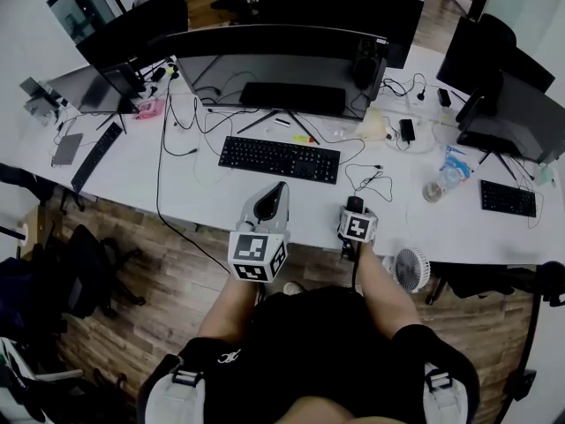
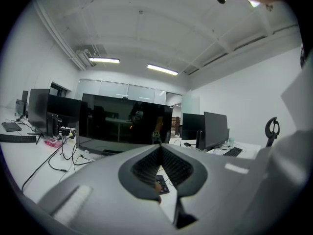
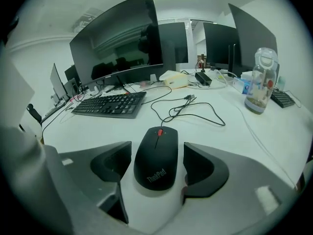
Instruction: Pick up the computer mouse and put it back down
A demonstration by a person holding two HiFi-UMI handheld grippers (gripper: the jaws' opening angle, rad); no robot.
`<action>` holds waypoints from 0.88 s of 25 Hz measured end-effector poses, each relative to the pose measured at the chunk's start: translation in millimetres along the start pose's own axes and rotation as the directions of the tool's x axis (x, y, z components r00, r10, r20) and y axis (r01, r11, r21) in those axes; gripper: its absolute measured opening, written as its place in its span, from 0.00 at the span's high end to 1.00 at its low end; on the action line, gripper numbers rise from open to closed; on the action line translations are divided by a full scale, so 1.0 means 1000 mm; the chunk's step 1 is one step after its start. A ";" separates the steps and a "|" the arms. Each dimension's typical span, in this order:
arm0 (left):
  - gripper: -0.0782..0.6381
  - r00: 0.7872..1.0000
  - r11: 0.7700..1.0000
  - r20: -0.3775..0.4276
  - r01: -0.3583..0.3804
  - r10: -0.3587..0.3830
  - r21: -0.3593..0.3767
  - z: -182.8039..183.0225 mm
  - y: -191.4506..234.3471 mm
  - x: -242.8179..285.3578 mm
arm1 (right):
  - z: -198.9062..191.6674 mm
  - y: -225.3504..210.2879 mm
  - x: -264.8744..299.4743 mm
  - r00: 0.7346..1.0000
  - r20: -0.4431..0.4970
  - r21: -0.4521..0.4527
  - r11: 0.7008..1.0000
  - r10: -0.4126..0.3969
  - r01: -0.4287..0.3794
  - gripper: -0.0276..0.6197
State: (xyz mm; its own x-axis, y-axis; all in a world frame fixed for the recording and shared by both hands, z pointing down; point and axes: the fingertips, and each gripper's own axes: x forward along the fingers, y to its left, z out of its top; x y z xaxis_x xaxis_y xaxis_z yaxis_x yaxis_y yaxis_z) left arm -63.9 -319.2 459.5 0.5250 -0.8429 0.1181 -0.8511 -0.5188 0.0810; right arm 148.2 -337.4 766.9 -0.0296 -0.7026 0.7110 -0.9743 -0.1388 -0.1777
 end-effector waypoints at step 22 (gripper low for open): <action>0.82 1.000 1.000 0.006 0.015 -0.015 -0.025 -0.004 0.008 0.008 | 0.051 0.018 -0.040 0.995 0.093 -0.158 0.987 0.019 -0.005 0.51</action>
State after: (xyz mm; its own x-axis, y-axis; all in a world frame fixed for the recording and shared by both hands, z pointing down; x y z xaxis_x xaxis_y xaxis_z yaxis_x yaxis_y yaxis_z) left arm -66.3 -329.7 464.8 0.5375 -0.8359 0.1112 -0.8427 -0.5275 0.1078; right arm 143.4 -347.9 700.5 -0.0276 -0.7670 0.6411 -0.9972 -0.0234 -0.0709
